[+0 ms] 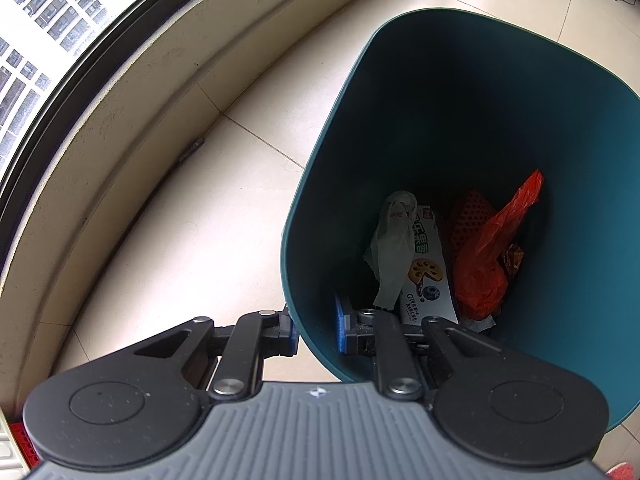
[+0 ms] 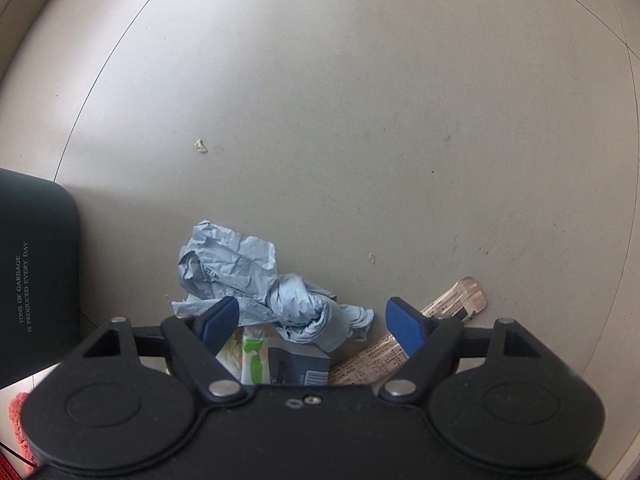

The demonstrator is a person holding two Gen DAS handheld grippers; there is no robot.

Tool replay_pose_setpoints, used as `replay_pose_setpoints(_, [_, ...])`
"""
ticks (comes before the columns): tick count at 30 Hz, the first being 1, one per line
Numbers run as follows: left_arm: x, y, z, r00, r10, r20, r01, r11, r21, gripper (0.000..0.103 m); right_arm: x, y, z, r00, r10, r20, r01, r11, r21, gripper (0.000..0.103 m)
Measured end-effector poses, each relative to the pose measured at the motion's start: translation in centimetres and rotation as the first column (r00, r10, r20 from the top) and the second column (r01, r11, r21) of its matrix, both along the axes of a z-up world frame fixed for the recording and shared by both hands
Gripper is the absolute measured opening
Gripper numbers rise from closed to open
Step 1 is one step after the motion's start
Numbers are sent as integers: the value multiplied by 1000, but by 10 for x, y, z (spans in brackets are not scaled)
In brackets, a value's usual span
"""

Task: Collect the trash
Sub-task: 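Move the right gripper to the pile and grasp the grey crumpled paper, then carry the grey crumpled paper into the bin and open the right gripper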

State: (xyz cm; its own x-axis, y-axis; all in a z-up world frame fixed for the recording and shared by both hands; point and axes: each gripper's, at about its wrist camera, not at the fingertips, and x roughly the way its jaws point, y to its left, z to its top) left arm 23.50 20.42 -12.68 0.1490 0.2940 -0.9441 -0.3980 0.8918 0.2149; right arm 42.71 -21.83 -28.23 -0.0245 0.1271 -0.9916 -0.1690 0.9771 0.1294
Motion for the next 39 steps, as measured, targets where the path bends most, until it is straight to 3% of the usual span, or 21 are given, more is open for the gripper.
replay_pose_setpoints(9, [1, -1, -2, 1000, 1, -6, -1, 1000, 7, 16, 3, -6, -2, 995, -97, -26, 99, 993, 68, 42])
replay_pose_setpoints(15, [1, -2, -2, 1000, 3, -3, -3, 1000, 9, 16, -2, -5, 20, 998, -65, 21, 64, 997, 34, 40])
replay_pose_setpoints(21, [1, -2, -3, 1000, 11, 2, -11, 1000, 9, 16, 5, 3, 88, 995, 25, 100, -25, 1000, 0, 40])
replay_pose_setpoints(27, [0, 1, -1, 1000, 12, 9, -12, 1000, -5, 16, -6, 25, 185, 977, 73, 199, -97, 989, 114, 40])
replay_pose_setpoints(35, [-4, 9, 3, 999, 22, 25, -22, 999, -27, 16, -38, 86, 315, 913, 180, 365, -281, 928, 246, 40])
replay_pose_setpoints(39, [-5, 11, 4, 999, 22, 30, -21, 999, -29, 16, -56, 118, 348, 887, 228, 402, -352, 896, 270, 40])
